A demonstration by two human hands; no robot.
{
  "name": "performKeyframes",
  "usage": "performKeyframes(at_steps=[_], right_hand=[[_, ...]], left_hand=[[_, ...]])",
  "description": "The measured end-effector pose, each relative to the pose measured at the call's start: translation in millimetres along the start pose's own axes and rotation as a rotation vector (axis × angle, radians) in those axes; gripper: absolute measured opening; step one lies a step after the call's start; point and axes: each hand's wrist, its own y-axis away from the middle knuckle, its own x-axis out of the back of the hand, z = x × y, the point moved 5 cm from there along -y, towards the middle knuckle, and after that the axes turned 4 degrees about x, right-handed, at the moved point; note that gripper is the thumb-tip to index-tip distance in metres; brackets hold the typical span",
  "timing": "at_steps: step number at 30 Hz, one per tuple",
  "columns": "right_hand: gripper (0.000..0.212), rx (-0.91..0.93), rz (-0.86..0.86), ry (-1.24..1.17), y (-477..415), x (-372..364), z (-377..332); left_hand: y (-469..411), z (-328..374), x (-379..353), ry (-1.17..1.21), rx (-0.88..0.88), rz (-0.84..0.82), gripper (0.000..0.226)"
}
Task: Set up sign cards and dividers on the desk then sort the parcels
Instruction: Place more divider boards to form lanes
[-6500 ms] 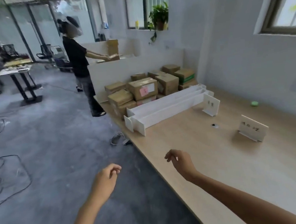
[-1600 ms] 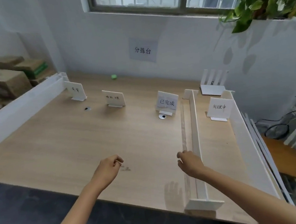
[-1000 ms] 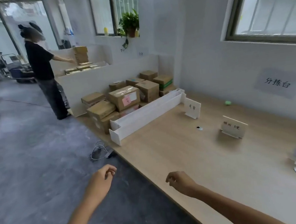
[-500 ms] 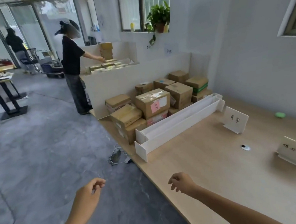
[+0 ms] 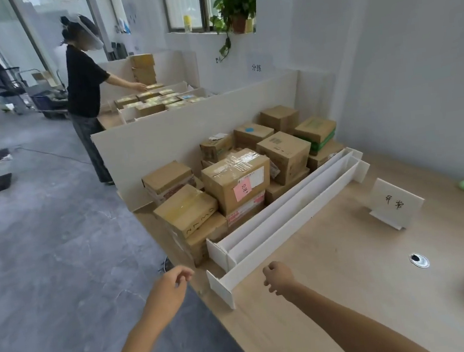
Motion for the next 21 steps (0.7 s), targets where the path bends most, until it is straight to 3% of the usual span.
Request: performKeyframes(at_steps=[3,11,21], right_hand=[[0.022,-0.046,0.06,-0.019,-28,-7,-7],[0.072,-0.245,0.145,-0.065,-73,-32,-29],[0.069,-0.426,0.281,0.106,-78,-56,-34]], left_hand=[[-39,3,-11,0.005,-0.014,-0.068,0.039],[-149,28,-39,-0.112,-0.15,-0.281,0.029],[-233,51,-60,-0.145,-0.337,-0.521,0.03]])
